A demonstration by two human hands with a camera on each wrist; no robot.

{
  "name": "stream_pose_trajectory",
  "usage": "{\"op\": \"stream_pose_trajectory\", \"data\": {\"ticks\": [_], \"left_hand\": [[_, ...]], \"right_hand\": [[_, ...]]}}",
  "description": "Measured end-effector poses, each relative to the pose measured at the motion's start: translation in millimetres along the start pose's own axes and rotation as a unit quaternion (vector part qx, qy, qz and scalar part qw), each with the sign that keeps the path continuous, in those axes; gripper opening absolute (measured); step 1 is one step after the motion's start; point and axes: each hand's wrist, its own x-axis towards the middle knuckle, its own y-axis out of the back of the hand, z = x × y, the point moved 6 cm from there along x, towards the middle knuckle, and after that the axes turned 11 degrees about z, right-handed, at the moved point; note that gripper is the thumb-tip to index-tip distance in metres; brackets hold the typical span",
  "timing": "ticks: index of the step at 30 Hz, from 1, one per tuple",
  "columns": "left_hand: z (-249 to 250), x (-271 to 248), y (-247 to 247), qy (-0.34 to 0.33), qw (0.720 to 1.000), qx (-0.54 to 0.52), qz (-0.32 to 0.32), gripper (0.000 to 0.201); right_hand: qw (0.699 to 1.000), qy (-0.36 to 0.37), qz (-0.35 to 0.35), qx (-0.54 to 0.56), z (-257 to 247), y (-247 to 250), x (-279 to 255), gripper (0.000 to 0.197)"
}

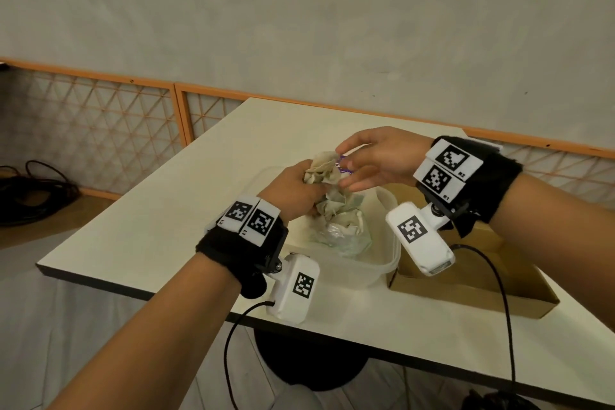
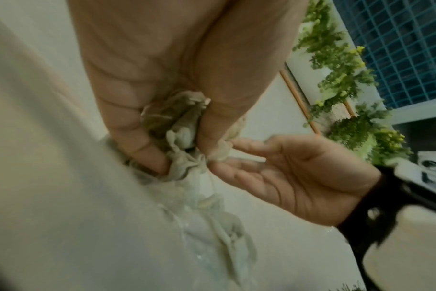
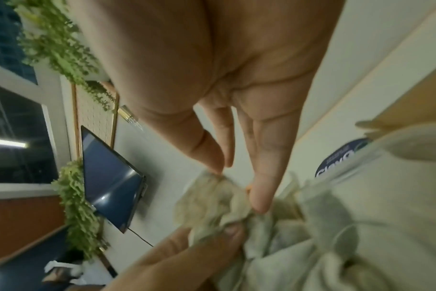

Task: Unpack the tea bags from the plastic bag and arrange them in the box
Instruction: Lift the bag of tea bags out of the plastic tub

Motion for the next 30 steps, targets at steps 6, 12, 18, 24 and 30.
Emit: {"op": "stream_pose_trajectory", "data": {"ticks": [6, 12, 18, 24, 30], "left_hand": [[-13.5, 2.5, 7.7, 0.112, 0.977, -0.183, 0.006, 0.016], [-21.0, 2.1, 4.0, 0.187, 0.919, -0.348, -0.005, 0.011], [-21.1, 1.7, 15.6, 0.194, 0.87, -0.452, 0.033, 0.017], [-13.6, 0.6, 5.9, 0.15, 0.898, -0.41, -0.049, 0.025], [-14.9, 2.0, 4.3, 0.103, 0.923, -0.366, -0.056, 0.036]], "right_hand": [[0.982, -0.006, -0.031, -0.188, 24.6, -4.6, -5.1, 0.071], [0.98, 0.059, -0.012, -0.189, 25.7, -21.5, 7.2, 0.04], [0.998, 0.039, 0.053, -0.005, 15.4, 5.7, 8.3, 0.028], [0.997, 0.032, 0.018, 0.07, -3.8, -4.1, 5.1, 0.028], [0.995, 0.017, -0.057, 0.08, -14.3, -27.6, -1.0, 0.025]]}}
